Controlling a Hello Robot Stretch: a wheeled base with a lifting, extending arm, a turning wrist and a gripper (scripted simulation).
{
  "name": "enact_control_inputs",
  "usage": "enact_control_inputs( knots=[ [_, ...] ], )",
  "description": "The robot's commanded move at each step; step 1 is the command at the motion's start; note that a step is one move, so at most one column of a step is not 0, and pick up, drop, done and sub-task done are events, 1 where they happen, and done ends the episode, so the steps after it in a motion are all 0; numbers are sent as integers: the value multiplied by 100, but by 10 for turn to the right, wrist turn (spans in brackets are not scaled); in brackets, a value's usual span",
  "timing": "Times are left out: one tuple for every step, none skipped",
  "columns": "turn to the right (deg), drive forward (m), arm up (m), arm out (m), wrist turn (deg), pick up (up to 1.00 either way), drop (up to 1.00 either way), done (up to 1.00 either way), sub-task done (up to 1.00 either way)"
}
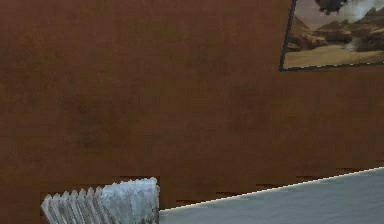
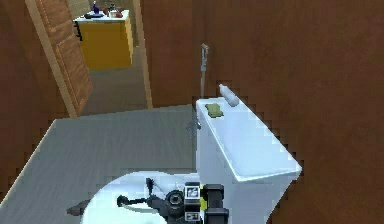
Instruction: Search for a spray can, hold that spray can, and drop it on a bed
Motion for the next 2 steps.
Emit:
enact_control_inputs(
  knots=[
    [0, 0, 0, 0, 450, 0, 0, 0, 0],
    [0, 0, 0, 0, 60, 0, 0, 0, 0]
  ],
)
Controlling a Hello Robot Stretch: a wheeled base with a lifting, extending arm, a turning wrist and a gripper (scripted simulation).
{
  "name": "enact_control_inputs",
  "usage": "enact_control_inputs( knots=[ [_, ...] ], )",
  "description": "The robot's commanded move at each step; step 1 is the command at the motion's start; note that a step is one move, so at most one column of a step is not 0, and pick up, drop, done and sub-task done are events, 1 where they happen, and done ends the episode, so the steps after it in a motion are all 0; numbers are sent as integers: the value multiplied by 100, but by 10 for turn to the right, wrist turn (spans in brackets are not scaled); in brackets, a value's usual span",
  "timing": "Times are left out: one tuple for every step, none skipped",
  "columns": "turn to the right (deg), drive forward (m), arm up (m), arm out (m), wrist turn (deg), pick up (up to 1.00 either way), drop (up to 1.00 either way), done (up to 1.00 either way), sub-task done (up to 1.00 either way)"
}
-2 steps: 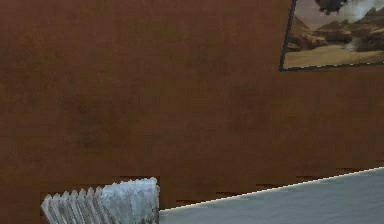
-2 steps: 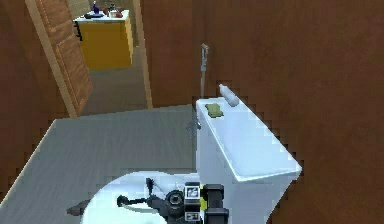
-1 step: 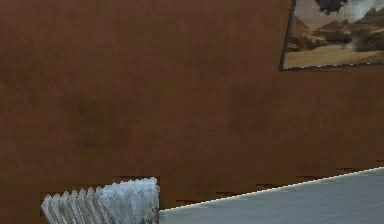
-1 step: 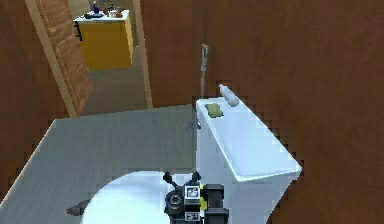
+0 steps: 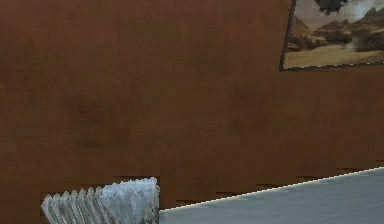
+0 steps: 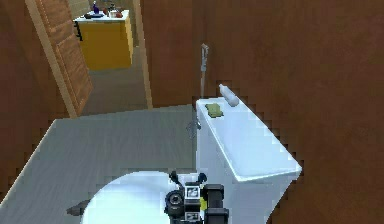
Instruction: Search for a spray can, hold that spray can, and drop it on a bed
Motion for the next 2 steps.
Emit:
enact_control_inputs(
  knots=[
    [0, 0, -30, 0, 0, 0, 0, 0, 0],
    [0, 0, 0, 0, 0, 100, 0, 0, 0]
  ],
)
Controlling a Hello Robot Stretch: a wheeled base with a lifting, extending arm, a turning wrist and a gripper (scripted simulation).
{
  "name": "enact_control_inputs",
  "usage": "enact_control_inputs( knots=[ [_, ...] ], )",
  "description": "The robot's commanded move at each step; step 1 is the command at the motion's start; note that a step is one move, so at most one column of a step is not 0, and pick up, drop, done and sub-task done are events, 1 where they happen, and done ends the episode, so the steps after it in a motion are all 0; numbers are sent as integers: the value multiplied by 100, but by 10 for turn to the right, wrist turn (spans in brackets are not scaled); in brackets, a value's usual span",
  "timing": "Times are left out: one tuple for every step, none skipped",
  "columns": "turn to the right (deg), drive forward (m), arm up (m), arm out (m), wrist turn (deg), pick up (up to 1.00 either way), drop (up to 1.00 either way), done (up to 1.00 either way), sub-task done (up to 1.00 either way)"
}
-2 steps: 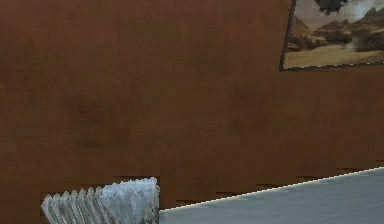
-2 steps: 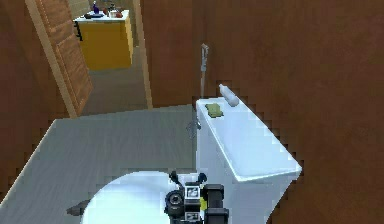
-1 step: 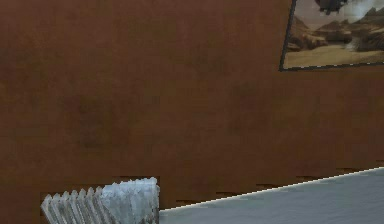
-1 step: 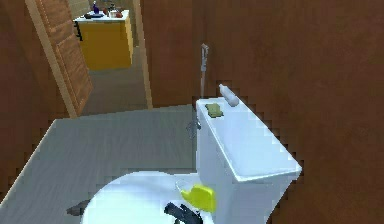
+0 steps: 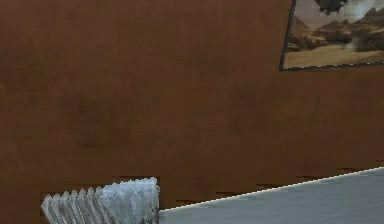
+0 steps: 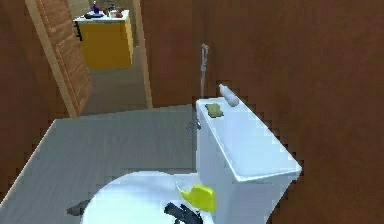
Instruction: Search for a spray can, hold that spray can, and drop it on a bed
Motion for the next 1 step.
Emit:
enact_control_inputs(
  knots=[
    [0, 0, 10, 0, 0, 0, 0, 0, 0]
  ],
)
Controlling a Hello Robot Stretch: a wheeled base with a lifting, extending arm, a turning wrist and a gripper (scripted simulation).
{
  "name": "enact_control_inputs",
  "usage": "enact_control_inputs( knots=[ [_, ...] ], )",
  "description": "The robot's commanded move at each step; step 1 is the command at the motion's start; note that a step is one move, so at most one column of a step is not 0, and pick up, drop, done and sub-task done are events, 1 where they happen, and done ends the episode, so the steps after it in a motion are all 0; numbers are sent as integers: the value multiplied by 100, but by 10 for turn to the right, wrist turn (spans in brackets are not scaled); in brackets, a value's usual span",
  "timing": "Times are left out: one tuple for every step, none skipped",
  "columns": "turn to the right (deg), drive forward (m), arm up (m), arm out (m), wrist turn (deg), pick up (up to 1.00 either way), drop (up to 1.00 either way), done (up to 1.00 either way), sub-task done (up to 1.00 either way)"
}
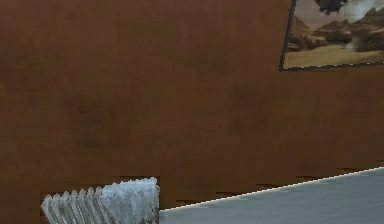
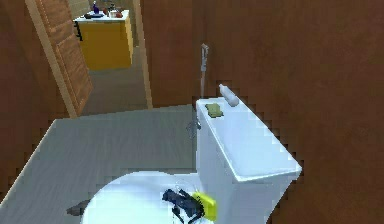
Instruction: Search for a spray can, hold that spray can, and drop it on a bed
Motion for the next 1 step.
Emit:
enact_control_inputs(
  knots=[
    [0, 0, 44, 0, 0, 0, 0, 0, 0]
  ],
)
